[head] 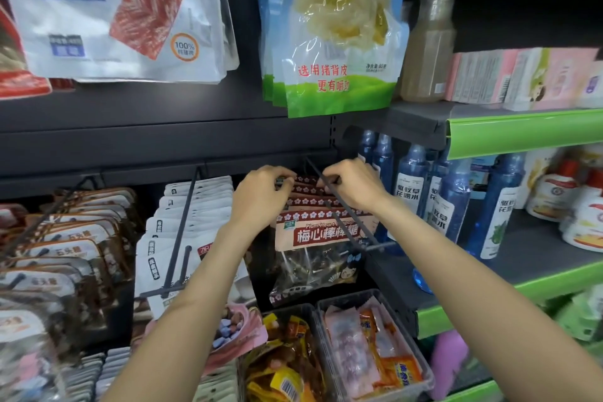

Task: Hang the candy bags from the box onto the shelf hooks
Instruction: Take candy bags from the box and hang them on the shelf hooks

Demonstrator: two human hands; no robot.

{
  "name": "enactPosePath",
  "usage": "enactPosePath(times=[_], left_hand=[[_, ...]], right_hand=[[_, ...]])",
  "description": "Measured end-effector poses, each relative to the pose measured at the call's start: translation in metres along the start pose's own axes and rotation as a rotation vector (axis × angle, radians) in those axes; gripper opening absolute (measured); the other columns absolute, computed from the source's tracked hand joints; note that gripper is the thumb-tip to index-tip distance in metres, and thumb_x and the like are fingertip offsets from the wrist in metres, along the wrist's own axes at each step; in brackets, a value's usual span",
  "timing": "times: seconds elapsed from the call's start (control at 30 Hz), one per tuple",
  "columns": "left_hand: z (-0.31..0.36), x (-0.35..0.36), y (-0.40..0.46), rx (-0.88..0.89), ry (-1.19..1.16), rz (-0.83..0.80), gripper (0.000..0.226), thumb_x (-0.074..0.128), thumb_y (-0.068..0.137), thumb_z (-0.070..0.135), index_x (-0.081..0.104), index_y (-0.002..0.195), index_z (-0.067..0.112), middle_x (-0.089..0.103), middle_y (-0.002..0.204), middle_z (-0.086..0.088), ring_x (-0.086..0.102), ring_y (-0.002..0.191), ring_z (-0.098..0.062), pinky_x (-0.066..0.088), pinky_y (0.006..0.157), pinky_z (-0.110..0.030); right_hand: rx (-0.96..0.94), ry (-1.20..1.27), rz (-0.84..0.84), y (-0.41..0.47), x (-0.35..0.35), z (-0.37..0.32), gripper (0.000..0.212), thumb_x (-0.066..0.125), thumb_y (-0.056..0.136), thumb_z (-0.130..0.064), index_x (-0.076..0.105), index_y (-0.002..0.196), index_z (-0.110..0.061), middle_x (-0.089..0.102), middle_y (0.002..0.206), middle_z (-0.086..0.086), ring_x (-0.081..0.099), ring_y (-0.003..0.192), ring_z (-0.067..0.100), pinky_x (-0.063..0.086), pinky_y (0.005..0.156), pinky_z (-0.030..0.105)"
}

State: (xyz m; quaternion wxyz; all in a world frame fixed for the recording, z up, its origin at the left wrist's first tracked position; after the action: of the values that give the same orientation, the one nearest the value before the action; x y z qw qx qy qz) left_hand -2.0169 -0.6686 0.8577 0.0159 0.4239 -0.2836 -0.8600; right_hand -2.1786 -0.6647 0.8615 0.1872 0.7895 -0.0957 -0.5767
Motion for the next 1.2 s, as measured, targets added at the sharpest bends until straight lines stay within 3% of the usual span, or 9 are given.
enactPosePath(times=[0.13, 0.3, 0.43, 0.6, 0.7, 0.93, 1.07, 1.13, 1.2], left_hand=[[-0.007, 0.013, -0.001, -0.07, -0.022, -0.18, 0.025, 0.05, 0.096, 0.038, 0.065, 0.116, 0.036, 0.065, 0.121, 0.005, 0.058, 0.108, -0.016, 0.042, 0.078, -0.027], [-0.001, 0.005, -0.004, -0.04, -0.047, -0.138, 0.015, 0.058, 0.091, 0.038, 0.069, 0.102, 0.04, 0.07, 0.106, 0.01, 0.061, 0.1, -0.013, 0.048, 0.076, -0.029], [-0.001, 0.005, -0.005, -0.033, -0.019, -0.127, 0.019, 0.057, 0.092, 0.04, 0.071, 0.104, 0.034, 0.069, 0.112, 0.007, 0.061, 0.101, -0.016, 0.048, 0.077, -0.029], [-0.004, 0.005, -0.007, -0.037, 0.019, -0.124, 0.028, 0.053, 0.095, 0.04, 0.07, 0.114, 0.029, 0.067, 0.119, 0.005, 0.061, 0.107, -0.018, 0.047, 0.079, -0.028], [-0.003, 0.005, -0.007, -0.04, 0.033, -0.116, 0.028, 0.053, 0.095, 0.039, 0.069, 0.115, 0.029, 0.066, 0.122, 0.006, 0.06, 0.108, -0.018, 0.046, 0.078, -0.027], [-0.002, 0.005, -0.007, -0.05, 0.034, -0.115, 0.027, 0.052, 0.095, 0.037, 0.07, 0.112, 0.028, 0.066, 0.12, 0.006, 0.06, 0.104, -0.017, 0.039, 0.071, -0.025], [0.004, 0.003, -0.008, 0.018, -0.089, -0.108, 0.027, 0.056, 0.093, 0.04, 0.071, 0.11, 0.027, 0.06, 0.129, 0.008, 0.057, 0.113, -0.015, 0.047, 0.092, -0.034], [0.015, 0.001, -0.01, 0.104, -0.138, -0.122, 0.026, 0.057, 0.092, 0.04, 0.072, 0.109, 0.026, 0.059, 0.129, 0.011, 0.053, 0.117, -0.01, 0.042, 0.099, -0.032], [0.026, 0.004, -0.016, 0.184, -0.077, -0.181, 0.027, 0.056, 0.093, 0.041, 0.072, 0.109, 0.027, 0.061, 0.126, 0.013, 0.053, 0.116, -0.007, 0.04, 0.094, -0.024]], right_hand=[[-0.017, 0.029, -0.008, -0.006, -0.003, -0.002, 0.024, 0.062, 0.089, -0.004, 0.076, 0.1, -0.021, 0.074, 0.097, 0.004, 0.067, 0.092, 0.025, 0.054, 0.081, 0.043], [0.022, 0.041, 0.078, 0.01, -0.009, 0.003, 0.025, 0.06, 0.093, -0.01, 0.071, 0.113, -0.022, 0.072, 0.111, 0.003, 0.067, 0.102, 0.022, 0.054, 0.09, 0.041], [0.07, -0.097, -0.025, 0.026, 0.004, -0.001, 0.035, 0.057, 0.091, 0.0, 0.067, 0.12, -0.016, 0.066, 0.12, 0.013, 0.065, 0.106, 0.031, 0.052, 0.093, 0.039], [0.112, -0.092, -0.009, 0.032, 0.008, -0.003, 0.028, 0.051, 0.086, 0.011, 0.073, 0.087, -0.006, 0.072, 0.093, 0.013, 0.067, 0.083, 0.03, 0.056, 0.079, 0.038], [0.145, -0.045, 0.013, 0.032, 0.01, 0.0, 0.024, 0.051, 0.092, 0.003, 0.072, 0.09, -0.007, 0.071, 0.095, 0.009, 0.06, 0.077, 0.023, 0.049, 0.083, 0.034], [0.125, 0.099, 0.053, 0.032, 0.002, -0.004, 0.024, 0.051, 0.098, -0.008, 0.071, 0.111, -0.012, 0.07, 0.115, 0.007, 0.064, 0.104, 0.025, 0.049, 0.094, 0.034], [0.178, 0.169, 0.003, 0.029, -0.001, -0.003, 0.036, 0.045, 0.102, -0.033, 0.07, 0.104, -0.009, 0.07, 0.103, 0.012, 0.062, 0.1, 0.031, 0.048, 0.089, 0.038], [0.161, 0.167, -0.038, 0.027, 0.0, -0.003, 0.037, 0.042, 0.102, -0.033, 0.068, 0.098, -0.008, 0.069, 0.095, 0.01, 0.062, 0.098, 0.029, 0.046, 0.085, 0.036], [0.124, 0.151, -0.057, 0.025, 0.0, -0.002, 0.03, 0.043, 0.102, -0.022, 0.068, 0.112, -0.012, 0.069, 0.114, 0.009, 0.061, 0.109, 0.026, 0.046, 0.093, 0.035]])
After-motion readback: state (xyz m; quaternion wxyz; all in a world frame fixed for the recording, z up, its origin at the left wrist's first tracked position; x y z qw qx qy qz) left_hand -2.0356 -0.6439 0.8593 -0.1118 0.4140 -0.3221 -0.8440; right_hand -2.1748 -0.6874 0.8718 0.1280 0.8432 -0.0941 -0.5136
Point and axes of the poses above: each hand's wrist, its own y-axis towards the middle knuckle, its own x-axis out of the palm, z = x × y, the point moved 8 cm from there along y, towards the middle knuckle
